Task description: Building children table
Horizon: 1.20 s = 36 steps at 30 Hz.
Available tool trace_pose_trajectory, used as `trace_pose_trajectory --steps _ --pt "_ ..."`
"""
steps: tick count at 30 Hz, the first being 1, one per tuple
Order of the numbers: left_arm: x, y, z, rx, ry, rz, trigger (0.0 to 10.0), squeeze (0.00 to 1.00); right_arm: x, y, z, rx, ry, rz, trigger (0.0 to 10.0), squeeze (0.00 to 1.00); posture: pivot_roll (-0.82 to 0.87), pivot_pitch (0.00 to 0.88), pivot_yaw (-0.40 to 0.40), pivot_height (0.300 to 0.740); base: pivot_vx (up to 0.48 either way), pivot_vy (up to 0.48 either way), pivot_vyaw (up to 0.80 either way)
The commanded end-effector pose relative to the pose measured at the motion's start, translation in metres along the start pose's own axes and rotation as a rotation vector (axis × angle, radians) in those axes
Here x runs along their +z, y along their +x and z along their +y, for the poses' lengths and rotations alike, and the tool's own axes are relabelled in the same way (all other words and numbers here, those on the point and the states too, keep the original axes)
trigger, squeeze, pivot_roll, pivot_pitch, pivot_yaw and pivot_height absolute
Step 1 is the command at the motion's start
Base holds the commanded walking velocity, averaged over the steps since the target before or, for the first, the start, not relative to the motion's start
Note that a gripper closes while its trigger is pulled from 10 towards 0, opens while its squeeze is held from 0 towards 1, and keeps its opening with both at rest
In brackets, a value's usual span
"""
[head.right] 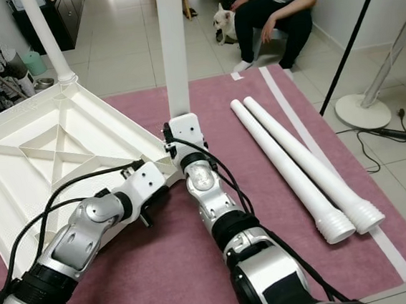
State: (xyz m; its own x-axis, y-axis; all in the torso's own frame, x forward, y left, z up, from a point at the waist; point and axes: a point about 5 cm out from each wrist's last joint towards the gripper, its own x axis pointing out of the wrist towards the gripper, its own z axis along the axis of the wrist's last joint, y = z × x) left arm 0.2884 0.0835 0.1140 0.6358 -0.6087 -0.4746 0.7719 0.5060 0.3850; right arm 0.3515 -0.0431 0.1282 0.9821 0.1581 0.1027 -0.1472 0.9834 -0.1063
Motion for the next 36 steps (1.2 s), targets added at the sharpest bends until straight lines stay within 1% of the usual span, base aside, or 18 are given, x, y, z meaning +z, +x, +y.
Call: trace_pose_trajectory --steps 1,3,4,5,10,11,12,14,16,18,19,20,21,22,26,31,33,36 --pt "0.005 -0.009 0.009 0.032 0.051 -0.025 0.0 0.0 -0.065 -0.028 -0.023 -0.213 0.0 0.342 10.0 0.0 0.1 0.0 0.061 0.74 0.0 0.0 0.0" --pt "0.005 -0.008 0.009 0.032 0.051 -0.025 0.0 0.0 -0.065 -0.028 -0.022 -0.217 0.004 0.341 10.0 0.0 0.1 0.0 0.061 0.74 0.0 0.0 0.0" --pt "0.005 -0.008 0.009 0.032 0.051 -0.025 0.0 0.0 -0.063 -0.027 -0.021 -0.203 0.005 0.328 10.0 0.03 0.1 0.0 0.061 0.74 0.0 0.0 0.0" --pt "0.005 -0.008 0.01 0.033 0.052 -0.025 0.0 0.0 -0.059 -0.025 -0.018 -0.169 0.022 0.29 10.0 1.0 0.1 0.0 0.061 0.74 0.0 0.0 0.0" --pt "0.005 -0.008 0.01 0.033 0.052 -0.024 0.0 0.0 -0.054 -0.023 -0.017 -0.142 0.038 0.258 10.0 1.0 0.1 0.0 0.061 0.74 0.0 0.0 0.0" --pt "0.005 -0.008 0.01 0.033 0.052 -0.024 0.0 0.0 -0.049 -0.02 -0.016 -0.106 0.056 0.232 10.0 0.9 0.1 0.0 0.062 0.74 0.0 0.0 0.0" --pt "0.005 -0.008 0.009 0.033 0.052 -0.025 0.0 0.0 -0.044 -0.018 -0.014 -0.055 0.084 0.204 10.0 0.0 0.1 0.0 0.062 0.74 0.0 0.0 0.0" --pt "0.005 -0.008 0.009 0.033 0.052 -0.025 0.0 0.0 -0.044 -0.018 -0.014 -0.055 0.084 0.204 10.0 0.0 0.1 0.0 0.062 0.74 0.0 0.0 0.0" --pt "0.005 -0.008 0.009 0.034 0.051 -0.025 0.0 0.0 -0.034 -0.013 -0.013 0.033 0.091 0.136 10.0 0.0 0.1 0.0 0.063 0.74 0.0 0.0 0.0" --pt "0.005 -0.008 0.009 0.034 0.051 -0.025 0.0 0.0 -0.034 -0.013 -0.013 0.033 0.091 0.136 10.0 0.0 0.1 0.0 0.063 0.74 0.0 0.0 0.0" --pt "0.005 -0.008 0.009 0.035 0.051 -0.025 0.0 0.0 -0.03 -0.012 -0.014 0.066 0.067 0.106 10.0 0.0 0.1 0.0 0.062 0.74 0.0 0.0 0.0" --pt "0.005 -0.007 0.009 0.034 0.051 -0.026 0.0 0.0 -0.028 -0.011 -0.015 0.083 0.027 0.088 4.9 0.0 0.1 0.0 0.062 0.74 0.0 0.0 0.0" --pt "0.005 -0.007 0.009 0.034 0.051 -0.026 0.0 0.0 -0.027 -0.01 -0.015 0.092 0.001 0.08 4.9 0.0 0.1 0.0 0.062 0.74 0.0 0.0 0.0" --pt "0.005 -0.007 0.009 0.034 0.051 -0.026 0.0 0.0 -0.026 -0.01 -0.016 0.101 -0.016 0.071 0.0 0.0 0.1 0.0 0.062 0.74 0.0 0.0 0.0" --pt "0.005 -0.007 0.009 0.034 0.05 -0.026 0.0 0.0 -0.025 -0.01 -0.016 0.107 -0.024 0.065 0.0 0.0 0.1 0.0 0.062 0.74 0.0 0.0 0.0" --pt "0.005 -0.008 0.009 0.035 0.048 -0.025 0.0 0.0 -0.027 -0.011 -0.011 0.19 0.004 0.07 0.0 0.0 0.1 0.0 0.059 0.74 0.0 0.0 0.0" --pt "0.005 -0.008 0.009 0.035 0.048 -0.025 0.0 0.0 -0.028 -0.012 -0.01 0.2 0.017 0.082 0.0 0.0 0.1 0.0 0.058 0.74 0.0 0.0 0.0" --pt "0.005 -0.008 0.009 0.035 0.047 -0.025 0.0 0.0 -0.03 -0.014 -0.01 0.222 0.002 0.084 0.0 0.0 0.1 0.0 0.058 0.74 0.0 0.0 0.0"
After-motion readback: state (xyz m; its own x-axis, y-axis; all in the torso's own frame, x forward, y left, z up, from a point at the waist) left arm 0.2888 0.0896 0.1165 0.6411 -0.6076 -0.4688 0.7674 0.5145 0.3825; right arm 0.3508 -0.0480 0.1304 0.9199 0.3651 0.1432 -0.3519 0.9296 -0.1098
